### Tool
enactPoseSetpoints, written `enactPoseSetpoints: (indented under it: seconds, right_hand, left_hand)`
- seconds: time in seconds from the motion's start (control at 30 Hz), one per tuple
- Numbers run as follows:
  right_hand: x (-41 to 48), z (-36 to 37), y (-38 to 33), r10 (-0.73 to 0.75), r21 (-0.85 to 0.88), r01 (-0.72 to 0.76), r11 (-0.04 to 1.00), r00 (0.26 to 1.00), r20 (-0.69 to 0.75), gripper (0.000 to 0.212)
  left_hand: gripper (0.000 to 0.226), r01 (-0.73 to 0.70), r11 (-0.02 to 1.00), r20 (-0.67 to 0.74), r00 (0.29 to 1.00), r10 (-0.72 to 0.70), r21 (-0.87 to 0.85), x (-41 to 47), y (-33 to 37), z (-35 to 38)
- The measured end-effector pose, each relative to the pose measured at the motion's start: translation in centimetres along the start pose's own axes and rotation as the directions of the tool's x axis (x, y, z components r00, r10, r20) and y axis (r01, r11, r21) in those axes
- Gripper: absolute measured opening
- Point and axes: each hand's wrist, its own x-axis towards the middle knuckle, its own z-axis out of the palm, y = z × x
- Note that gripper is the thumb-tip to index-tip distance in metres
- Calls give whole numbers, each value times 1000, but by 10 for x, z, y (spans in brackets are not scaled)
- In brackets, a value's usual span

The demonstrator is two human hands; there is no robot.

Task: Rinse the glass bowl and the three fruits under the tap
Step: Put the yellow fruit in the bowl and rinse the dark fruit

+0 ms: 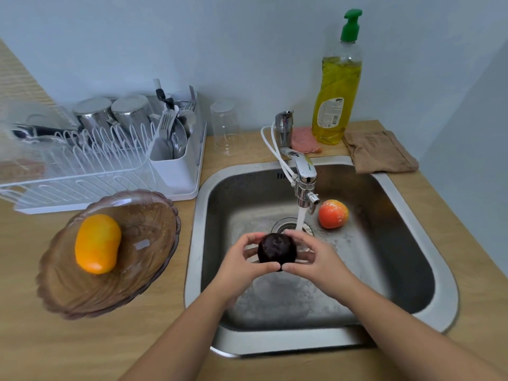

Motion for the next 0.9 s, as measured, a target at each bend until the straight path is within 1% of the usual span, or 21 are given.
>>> enactPoseSetpoints:
  seconds: [0.1,0.2,0.3,0.37,0.5,0.7,0.9]
  right_hand:
    - [1,11,-7,-13,9,13,1000,1000,9,67]
    - [5,20,-21,-91,-23,90,996,996,-18,65]
    - [7,26,-39,-195,-104,190,976,980,-36,65]
    - [9,28,-48,-236,-161,228,960,971,-35,65]
    - [6,33,-52,-259,-236,245,940,965,-29,66]
    - [5,33,-54,-276,-281,259,924,961,-22,66]
    - [1,36,-47,-270,-312,248,917,963,-28,66]
  left_hand:
    - [60,-62,997,-47,997,64,43,-8,8,-9]
    - [65,-132,984,-73,987,141,118,-11,22,-22]
    - [65,-188,960,-78,975,208,207,-15,38,-34]
    - [65,-230,947,-65,966,250,224,-17,44,-40]
    - [63,-226,936,-56,967,249,268,-22,45,-45]
    - [63,-246,922,-39,962,269,298,-25,45,-50]
    - [60,-221,912,-40,967,250,345,-25,43,-50]
